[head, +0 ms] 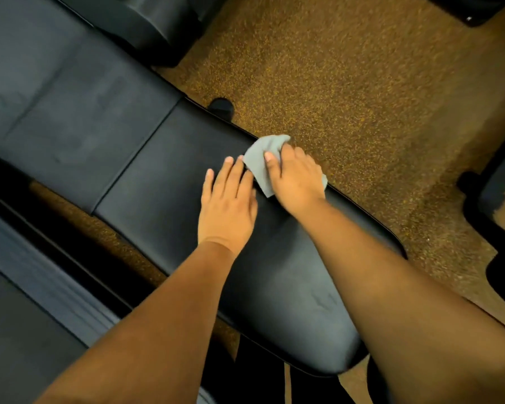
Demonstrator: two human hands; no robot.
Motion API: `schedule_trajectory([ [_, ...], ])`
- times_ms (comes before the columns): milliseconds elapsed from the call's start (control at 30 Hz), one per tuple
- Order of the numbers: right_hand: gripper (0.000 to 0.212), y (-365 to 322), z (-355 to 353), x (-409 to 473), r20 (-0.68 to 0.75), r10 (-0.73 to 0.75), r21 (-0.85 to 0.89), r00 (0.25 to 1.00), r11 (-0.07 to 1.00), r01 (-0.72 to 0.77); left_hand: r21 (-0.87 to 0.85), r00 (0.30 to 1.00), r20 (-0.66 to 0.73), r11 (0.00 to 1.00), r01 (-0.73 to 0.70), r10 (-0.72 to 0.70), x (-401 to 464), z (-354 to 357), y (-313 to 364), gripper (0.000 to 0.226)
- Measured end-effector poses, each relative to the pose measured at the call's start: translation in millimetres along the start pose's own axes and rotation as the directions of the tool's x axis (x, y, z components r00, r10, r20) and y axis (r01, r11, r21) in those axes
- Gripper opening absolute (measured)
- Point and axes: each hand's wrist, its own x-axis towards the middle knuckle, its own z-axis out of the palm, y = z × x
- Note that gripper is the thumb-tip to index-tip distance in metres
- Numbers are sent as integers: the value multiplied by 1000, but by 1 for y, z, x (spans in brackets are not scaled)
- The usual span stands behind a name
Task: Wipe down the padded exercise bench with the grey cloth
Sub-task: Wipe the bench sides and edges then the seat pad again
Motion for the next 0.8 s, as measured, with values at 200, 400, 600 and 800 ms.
schedule_trajectory([
  [200, 56, 98, 2, -76, -93, 134, 59, 987, 990, -129, 0, 997, -65, 999, 46, -46, -2, 4, 7, 40],
  [400, 67, 178, 0, -133, -109, 339, -22, 935, 939, -343, -3, 993, -99, 998, 59, -60, -2, 7, 10, 41],
  [600, 49, 107, 8, -84, -172, 328, 7, 929, 943, -332, 11, 986, -158, 998, 57, -54, -3, 9, 11, 39],
  [800, 56, 86, 13, -81, -184, 138, 63, 973, 990, -128, 7, 981, -189, 998, 57, -55, -4, 12, 10, 39],
])
